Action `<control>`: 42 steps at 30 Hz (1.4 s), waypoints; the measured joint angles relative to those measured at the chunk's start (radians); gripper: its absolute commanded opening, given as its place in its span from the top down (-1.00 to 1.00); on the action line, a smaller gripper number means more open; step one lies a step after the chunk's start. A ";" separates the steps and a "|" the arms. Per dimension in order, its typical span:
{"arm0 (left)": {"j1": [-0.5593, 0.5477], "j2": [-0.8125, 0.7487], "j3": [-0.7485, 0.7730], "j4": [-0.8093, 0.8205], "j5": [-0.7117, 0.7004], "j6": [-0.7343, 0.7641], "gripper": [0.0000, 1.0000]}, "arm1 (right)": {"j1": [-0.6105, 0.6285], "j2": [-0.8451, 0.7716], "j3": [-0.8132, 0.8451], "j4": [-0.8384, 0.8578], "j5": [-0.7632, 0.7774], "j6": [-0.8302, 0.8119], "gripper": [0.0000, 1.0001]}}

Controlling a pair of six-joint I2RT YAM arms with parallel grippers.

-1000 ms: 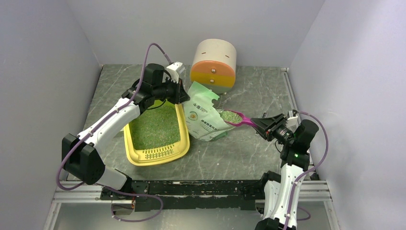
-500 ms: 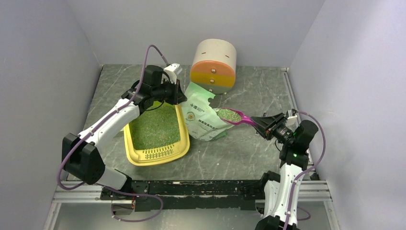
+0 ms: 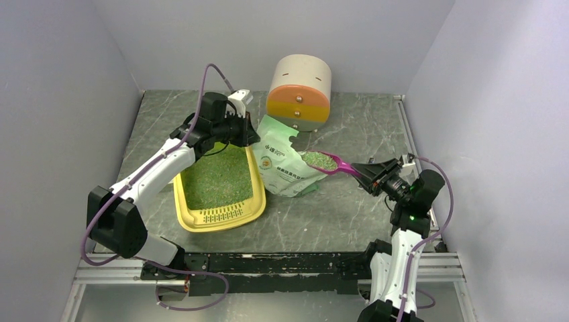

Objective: Fill the litter box with clean litter
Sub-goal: 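Scoop the cat litter from the cat litter bag.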

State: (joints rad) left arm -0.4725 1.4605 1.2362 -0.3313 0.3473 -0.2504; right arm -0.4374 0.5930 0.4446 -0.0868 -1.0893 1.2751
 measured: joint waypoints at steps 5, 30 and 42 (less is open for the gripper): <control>0.006 0.000 -0.005 0.000 0.000 -0.001 0.90 | 0.000 0.005 0.000 0.020 -0.005 0.011 1.00; 0.022 0.000 -0.009 -0.003 0.000 -0.013 0.90 | 0.000 0.012 0.000 0.046 -0.016 0.030 1.00; 0.026 0.000 -0.009 -0.002 0.008 -0.024 0.90 | 0.007 0.040 0.008 0.118 -0.023 0.083 1.00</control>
State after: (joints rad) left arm -0.4465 1.4605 1.2274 -0.3336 0.3557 -0.2749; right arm -0.4305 0.6327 0.4526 0.0311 -1.1126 1.3582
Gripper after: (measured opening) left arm 0.053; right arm 0.305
